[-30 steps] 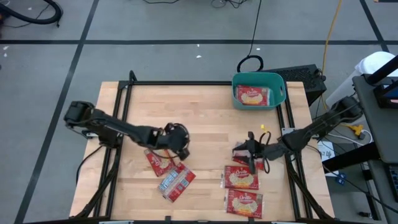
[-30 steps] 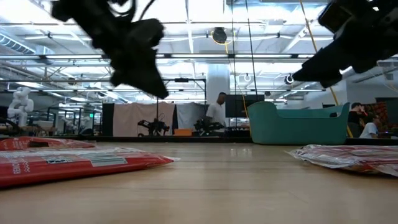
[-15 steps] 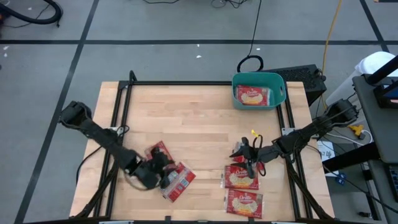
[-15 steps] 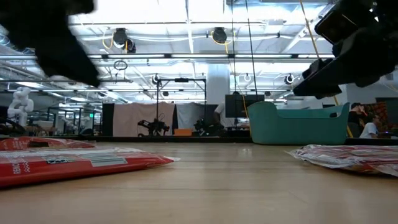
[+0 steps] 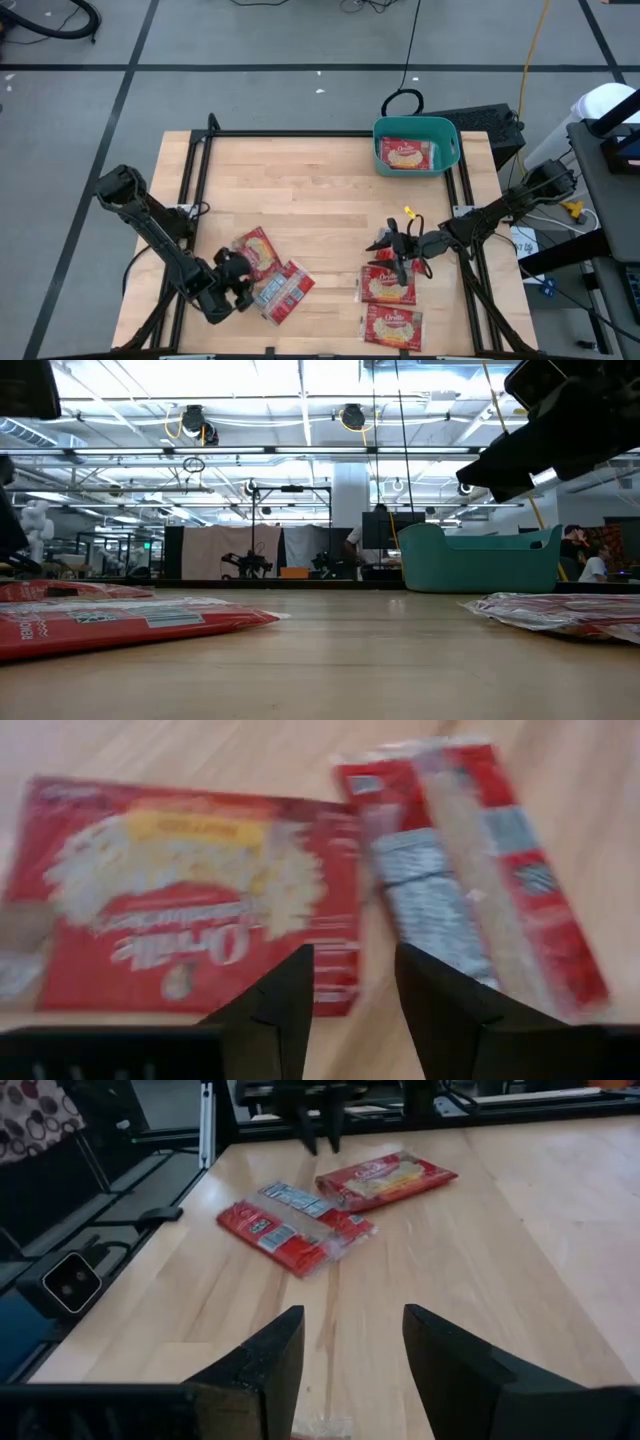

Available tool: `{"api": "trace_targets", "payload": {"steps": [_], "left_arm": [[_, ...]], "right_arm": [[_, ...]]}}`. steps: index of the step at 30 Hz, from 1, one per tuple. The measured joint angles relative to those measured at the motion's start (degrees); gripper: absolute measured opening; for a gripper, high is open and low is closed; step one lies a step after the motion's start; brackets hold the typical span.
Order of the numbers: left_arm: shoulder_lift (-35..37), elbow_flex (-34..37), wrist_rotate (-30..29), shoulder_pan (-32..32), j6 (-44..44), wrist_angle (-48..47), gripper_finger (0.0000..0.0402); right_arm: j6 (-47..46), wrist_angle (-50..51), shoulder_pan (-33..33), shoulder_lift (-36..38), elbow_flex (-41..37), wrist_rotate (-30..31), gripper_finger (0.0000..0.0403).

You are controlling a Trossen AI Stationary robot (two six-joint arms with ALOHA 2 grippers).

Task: Sort popcorn bags into baskets
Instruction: Put the red popcorn bag into the blue bin

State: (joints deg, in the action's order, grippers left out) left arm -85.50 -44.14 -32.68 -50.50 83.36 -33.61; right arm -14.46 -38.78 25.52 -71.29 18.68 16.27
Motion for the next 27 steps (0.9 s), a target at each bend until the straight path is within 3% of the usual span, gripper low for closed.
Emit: {"api": "trace_targets", "payload": {"steps": [6, 9, 13, 17, 27], "left_arm": [[0.0, 0.0, 5.5, -0.9, 28.6, -19.8, 0.0145], [0.0, 1.7, 8.3, -0.8, 41.0, -23.4, 0.0145], [0.1, 5.4, 8.1, 0.4, 42.6, -16.3, 0.0145], [0.2, 8.7, 3.8, 1.8, 41.9, -9.7, 0.0145], [0.2, 9.9, 1.7, 9.1, 36.7, -11.2, 0.0145]], "right_arm": [[0.4, 0.0, 0.0, 0.0, 0.0, 0.0, 0.0164], [0.4, 0.0, 0.0, 0.0, 0.0, 0.0, 0.0164], [0.8, 0.2, 0.0, 0.0, 0.0, -0.1, 0.0164], [2.3, 0.7, 0.0, 0.0, 0.0, -0.1, 0.0164], [5.5, 0.8, -0.2, 0.0, 0.0, 0.0, 0.0164]]}}
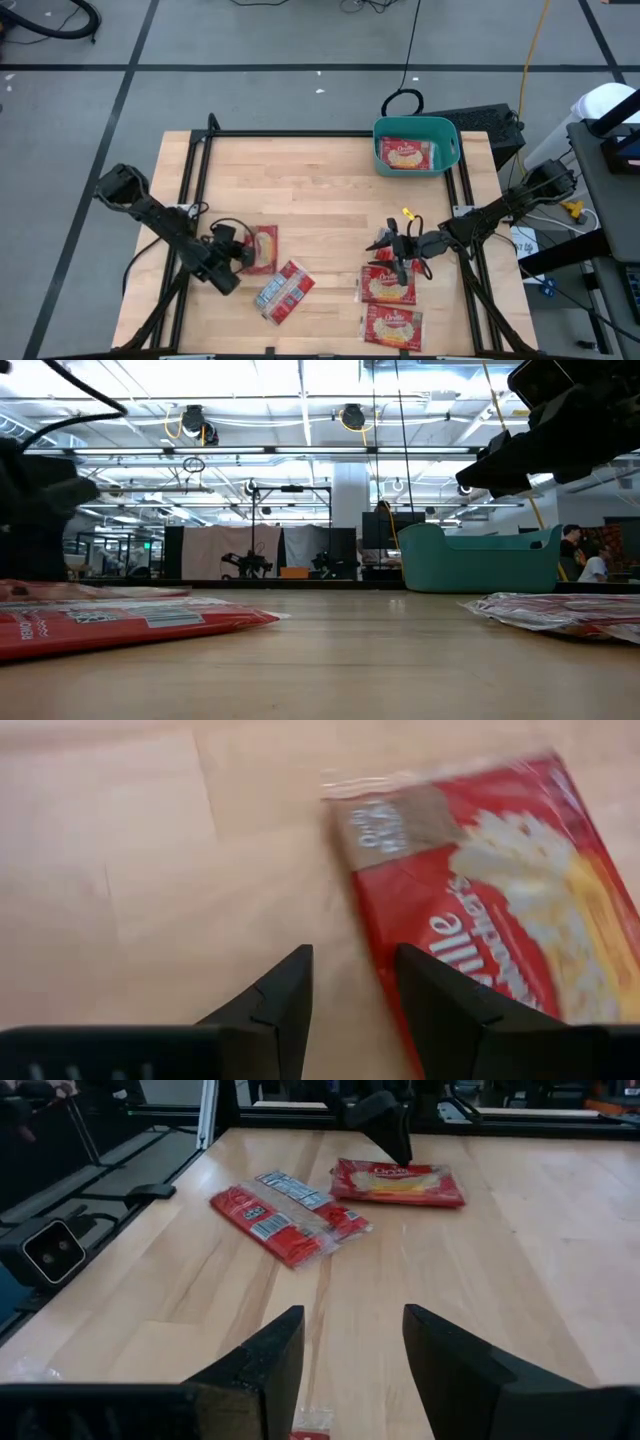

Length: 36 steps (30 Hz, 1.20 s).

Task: Sort popcorn bags into baskets
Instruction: Put the red popcorn bag into the blue bin

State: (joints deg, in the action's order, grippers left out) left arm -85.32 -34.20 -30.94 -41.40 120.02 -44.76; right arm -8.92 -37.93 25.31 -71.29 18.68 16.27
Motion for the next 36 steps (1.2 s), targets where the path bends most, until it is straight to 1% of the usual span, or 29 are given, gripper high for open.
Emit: {"api": "trace_targets", "payload": {"steps": [6, 10, 13, 17, 20, 23, 25, 27, 29, 32, 34, 36], "left_arm": [[0.6, 0.0, 1.1, 6.3, -9.2, 2.1, 0.0145], [4.2, 0.0, 1.3, 10.3, -16.8, 1.9, 0.0146], [8.6, 0.0, 1.0, 14.0, -24.9, 2.5, 0.0153], [13.4, 0.0, 1.8, 20.8, -39.4, 4.6, 0.0189], [14.9, 0.0, 6.1, 28.0, -50.3, 5.8, 0.0229], [14.9, 0.6, 12.3, 34.5, -59.3, 8.0, 0.0266], [14.9, 2.3, 16.4, 37.8, -64.2, 12.1, 0.0283], [14.9, 4.8, 21.6, 40.3, -67.0, 16.5, 0.0289], [14.9, 7.8, 26.4, 42.0, -69.1, 20.9, 0.0284], [15.3, 11.5, 29.2, 43.1, -71.9, 27.6, 0.0252], [15.2, 12.7, 30.0, 43.1, -75.0, 31.0, 0.021], [15.0, 13.0, 30.7, 43.0, -78.5, 32.8, 0.0153]], "right_arm": [[0.2, 0.0, -1.7, 0.0, 0.0, 0.0, 0.0164], [0.9, 0.0, -3.3, 0.0, 0.0, 0.1, 0.0164], [1.3, 0.0, -5.0, 0.0, 0.0, 0.0, 0.0164], [1.8, 0.0, -7.1, 0.0, 0.0, -0.5, 0.0164], [2.1, -0.8, -8.7, 0.0, 0.0, -3.2, 0.0164], [1.5, -1.4, -9.3, 0.0, 0.0, -3.4, 0.0164], [0.8, -1.6, -9.2, 0.0, 0.0, -3.5, 0.0164], [0.3, -1.6, -9.2, 0.0, 0.0, -3.5, 0.0164], [-0.7, -1.5, -9.1, 0.0, 0.0, -3.6, 0.0164], [-0.8, -1.3, -9.1, 0.0, 0.0, -3.3, 0.0164], [-0.4, -1.4, -9.1, 0.0, 0.0, -3.0, 0.0164], [0.2, -2.4, -9.6, 0.0, 0.0, -2.8, 0.0164]]}}
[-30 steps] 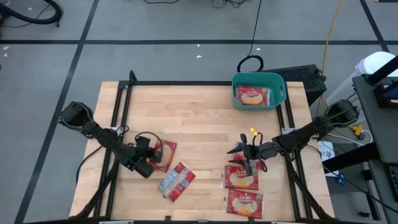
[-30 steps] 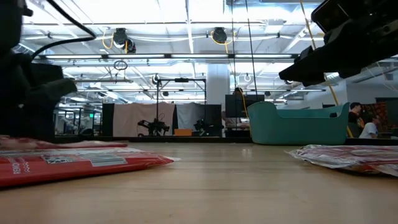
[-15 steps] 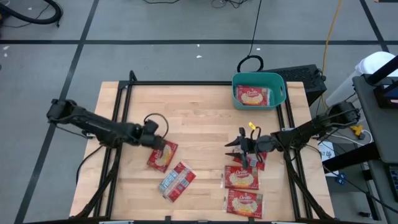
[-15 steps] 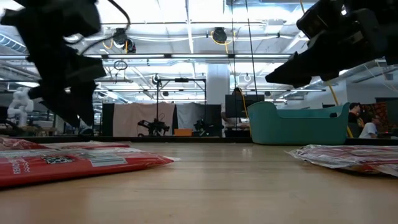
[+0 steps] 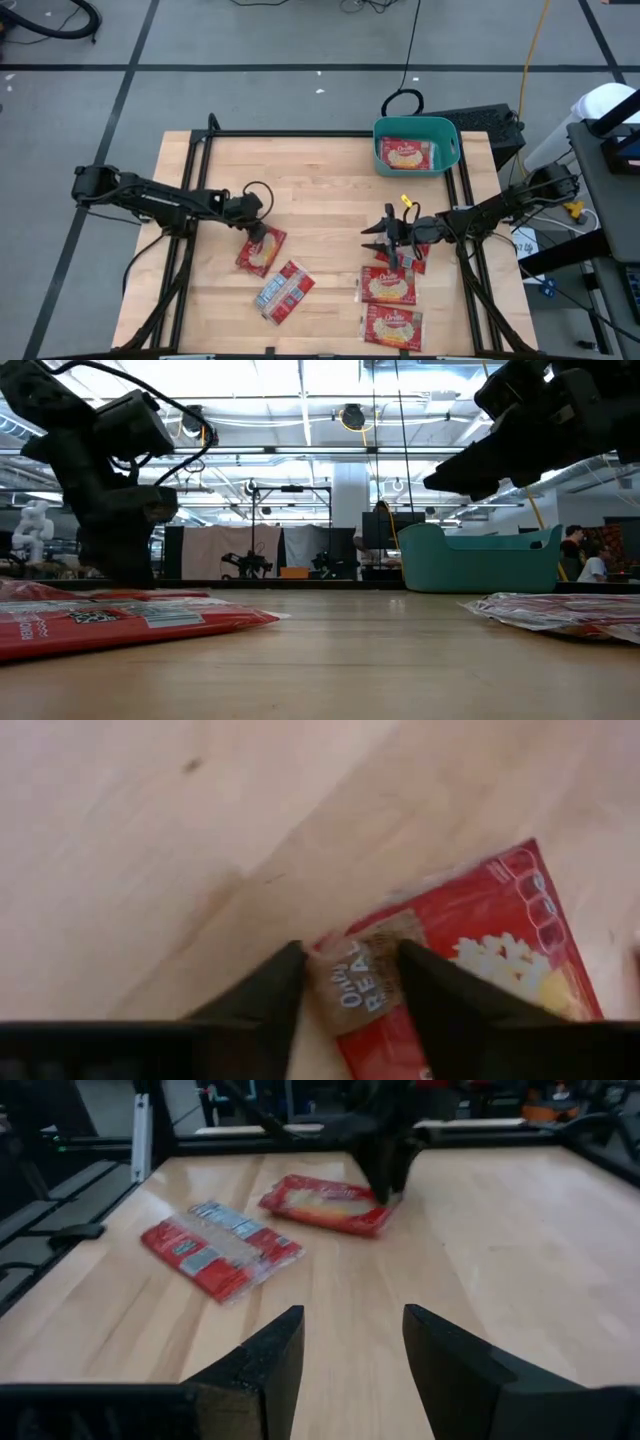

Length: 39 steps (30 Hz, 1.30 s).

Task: Sort popcorn bags into baskets
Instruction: Put the red popcorn bag into the blue bin

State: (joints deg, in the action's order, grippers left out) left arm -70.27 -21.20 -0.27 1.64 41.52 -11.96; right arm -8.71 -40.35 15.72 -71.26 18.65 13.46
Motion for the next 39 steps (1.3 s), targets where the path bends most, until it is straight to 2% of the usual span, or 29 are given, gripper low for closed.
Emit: {"api": "trace_targets", "payload": {"steps": [3, 5, 11, 15, 21, 26, 30, 35, 39], "left_arm": [[-0.4, 0.1, 3.0, -0.1, -5.3, 4.7, 0.0053], [-0.3, 0.1, 4.4, 0.3, -7.3, 7.3, 0.0016], [-0.1, -1.8, 2.4, 1.4, -13.9, 12.9, 0.0006], [0.3, -6.5, -2.5, 1.6, -20.8, 13.4, 0.0004], [0.3, -14.2, -6.5, 1.7, -32.1, 13.3, 0.0003], [0.3, -17.7, -7.5, 1.6, -38.0, 13.2, 0.0002], [0.3, -18.0, -7.8, 1.6, -39.4, 13.3, 0.0001], [0.3, -18.0, -8.5, 1.6, -39.4, 15.3, 0.0001], [0.1, -18.1, -8.6, 1.5, -39.8, 17.3, 0.0001]], "right_arm": [[0.2, -2.2, -1.2, 0.0, 0.0, 0.1, 0.0164], [-0.9, -3.3, -2.1, 0.0, 0.0, 0.2, 0.0164], [-6.5, -3.6, -4.3, -0.3, 0.1, 0.3, 0.0164], [-9.8, -3.4, -5.0, -3.1, 2.8, 0.5, 0.0164], [-12.7, 1.3, -6.8, -12.4, 14.3, 0.3, 0.0169], [-12.0, 10.2, -9.5, -17.4, 24.8, -1.0, 0.0202], [-7.7, 16.0, -11.4, -18.4, 31.2, 1.9, 0.0236], [-5.3, 16.8, -13.7, -20.0, 34.1, 1.2, 0.0258], [-6.1, 16.5, -15.1, -22.9, 34.6, -3.4, 0.0258]]}}
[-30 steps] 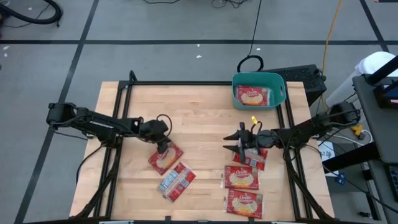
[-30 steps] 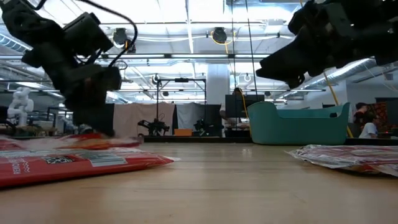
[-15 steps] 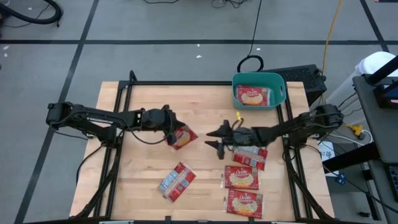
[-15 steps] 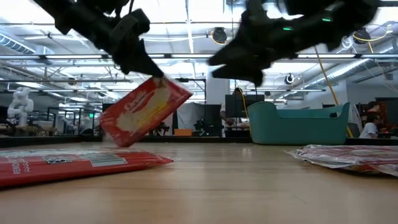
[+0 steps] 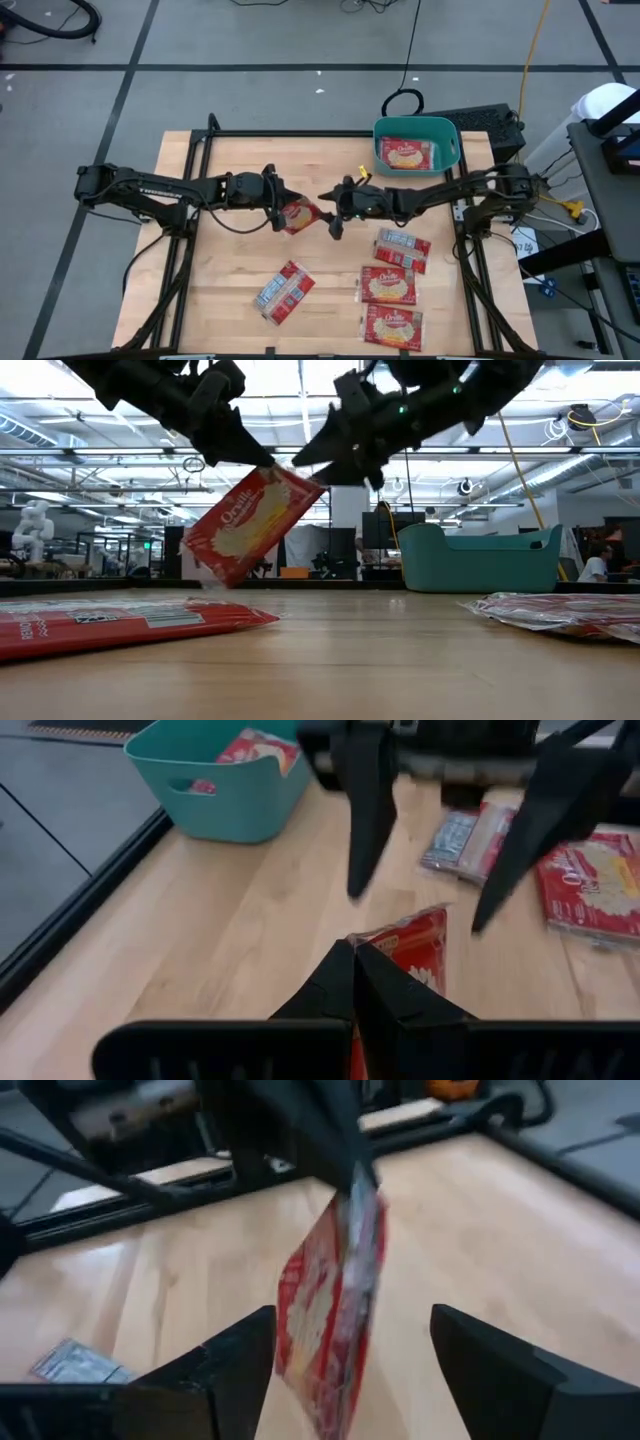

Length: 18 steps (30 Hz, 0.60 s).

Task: Sort popcorn bags into baskets
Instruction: Put the red popcorn bag into the blue bin

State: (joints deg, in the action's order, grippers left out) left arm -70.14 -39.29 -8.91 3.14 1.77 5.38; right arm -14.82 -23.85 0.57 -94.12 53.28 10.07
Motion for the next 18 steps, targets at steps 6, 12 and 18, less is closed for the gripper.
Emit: {"api": "trace_targets", "payload": {"steps": [6, 12, 18], "left_arm": [[0.0, 0.0, -0.1, -0.1, -0.3, 0.8, 0.0001], [0.0, 0.0, -0.1, -0.4, -0.4, 0.7, 0.0001], [0.0, 0.0, -0.2, -0.9, -2.0, 2.3, 0.001]], "right_arm": [[0.7, -4.9, -1.6, -6.4, 0.2, -1.4, 0.0238], [2.7, -9.8, -2.6, -8.7, 0.2, -4.4, 0.0162], [4.0, -10.0, -3.8, -8.7, 0.2, -8.8, 0.004]]}}
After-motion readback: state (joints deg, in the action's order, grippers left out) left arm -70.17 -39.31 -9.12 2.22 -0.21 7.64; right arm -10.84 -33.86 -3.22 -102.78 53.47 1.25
